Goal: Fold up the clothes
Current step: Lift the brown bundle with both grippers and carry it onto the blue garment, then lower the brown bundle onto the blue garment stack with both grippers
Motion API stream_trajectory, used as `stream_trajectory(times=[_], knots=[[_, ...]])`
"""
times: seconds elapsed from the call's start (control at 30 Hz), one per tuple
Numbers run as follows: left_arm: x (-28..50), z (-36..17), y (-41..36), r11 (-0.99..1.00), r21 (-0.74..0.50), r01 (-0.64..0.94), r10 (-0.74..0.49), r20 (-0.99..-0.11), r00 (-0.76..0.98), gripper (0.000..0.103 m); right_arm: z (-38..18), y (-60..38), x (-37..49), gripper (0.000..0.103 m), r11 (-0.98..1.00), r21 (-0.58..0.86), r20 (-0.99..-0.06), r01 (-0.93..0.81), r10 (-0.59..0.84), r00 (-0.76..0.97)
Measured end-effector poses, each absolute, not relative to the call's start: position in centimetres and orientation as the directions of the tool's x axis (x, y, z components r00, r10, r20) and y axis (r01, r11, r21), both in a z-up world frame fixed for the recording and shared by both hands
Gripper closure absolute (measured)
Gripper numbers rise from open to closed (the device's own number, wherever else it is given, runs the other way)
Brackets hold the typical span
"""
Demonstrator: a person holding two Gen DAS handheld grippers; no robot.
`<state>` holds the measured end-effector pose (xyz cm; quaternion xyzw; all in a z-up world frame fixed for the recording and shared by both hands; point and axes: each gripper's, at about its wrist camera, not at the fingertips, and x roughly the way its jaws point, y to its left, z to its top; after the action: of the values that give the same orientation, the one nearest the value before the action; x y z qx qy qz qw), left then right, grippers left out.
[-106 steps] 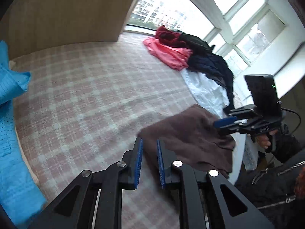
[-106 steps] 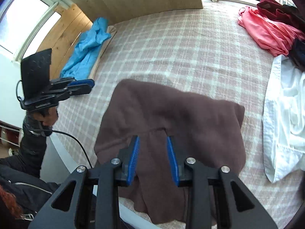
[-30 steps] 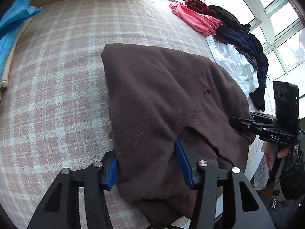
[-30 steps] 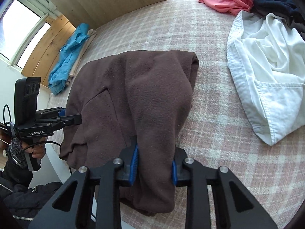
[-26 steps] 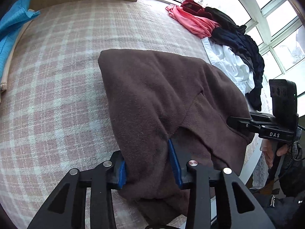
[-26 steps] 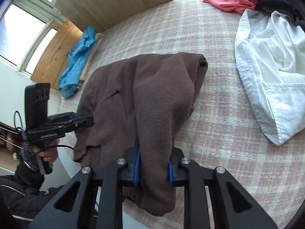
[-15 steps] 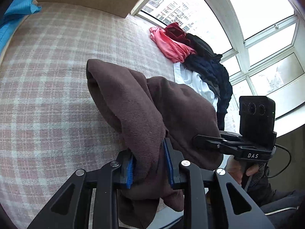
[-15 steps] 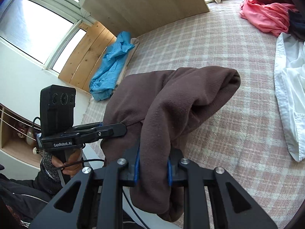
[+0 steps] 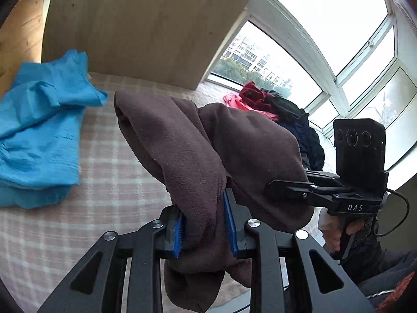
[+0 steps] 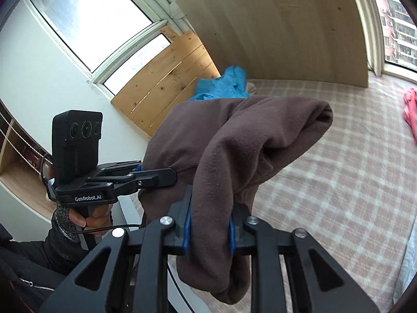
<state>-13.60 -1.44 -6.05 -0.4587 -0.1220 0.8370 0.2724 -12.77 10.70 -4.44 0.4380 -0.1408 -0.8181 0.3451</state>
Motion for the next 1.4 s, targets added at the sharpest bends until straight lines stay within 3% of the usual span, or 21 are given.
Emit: stream_trajectory(times=[0.33, 0.47, 0.6, 0.73, 0.83, 1.0, 1.23, 1.4], knots=[[-22.7, -4.7, -16.9, -0.901, -0.265, -0.343, 0.415, -0.758, -0.503, 0.078, -4.5, -5.2, -24.5, 0.083, -0.717, 0.539, -0.597, 0.441, -0.695, -0.400], [-26.6, -6.2, -20.4, -0.921, -0.196, -0.337, 0.355, -0.780, -0.516, 0.078, -6.0, -8.7, -29.0, 0.083, -0.726, 0.542, -0.619, 0.422, -0.685, -0.384], [-29.9, -9.7, -22.7, -0.928, -0.217, -0.304, 0.348, -0.798, -0.492, 0.078, -8.8, -10.1, -31.7, 0.083, -0.754, 0.524, -0.663, 0.395, -0.653, -0.367], [-31.4, -14.1, -22.8, -0.961, -0.023, -0.277, 0.157, -0.866, -0.475, 0.075, -12.1, -8.2, -32.8, 0.082, -0.795, 0.496, -0.721, 0.348, -0.601, -0.346], [-31.5, -14.7, -22.5, -0.954, 0.063, -0.292, 0.092, -0.868, -0.488, 0.069, -13.4, -6.2, -33.3, 0.077, -0.820, 0.473, -0.761, 0.321, -0.564, -0.320], [-30.8, -13.1, -23.0, -0.947, 0.102, -0.306, 0.074, -0.855, -0.513, 0.067, -11.3, -4.0, -31.9, 0.076, -0.800, 0.486, -0.748, 0.351, -0.589, -0.306], [-28.2, -8.7, -24.0, -0.949, 0.169, -0.267, 0.026, -0.801, -0.598, 0.069, -6.2, -4.5, -30.5, 0.076, -0.816, 0.383, -0.692, 0.432, -0.564, -0.451], [-26.0, -6.2, -22.2, -0.926, 0.115, -0.360, 0.146, -0.770, -0.621, 0.068, -6.1, -6.6, -31.0, 0.076, -0.789, 0.379, -0.694, 0.483, -0.588, -0.416]])
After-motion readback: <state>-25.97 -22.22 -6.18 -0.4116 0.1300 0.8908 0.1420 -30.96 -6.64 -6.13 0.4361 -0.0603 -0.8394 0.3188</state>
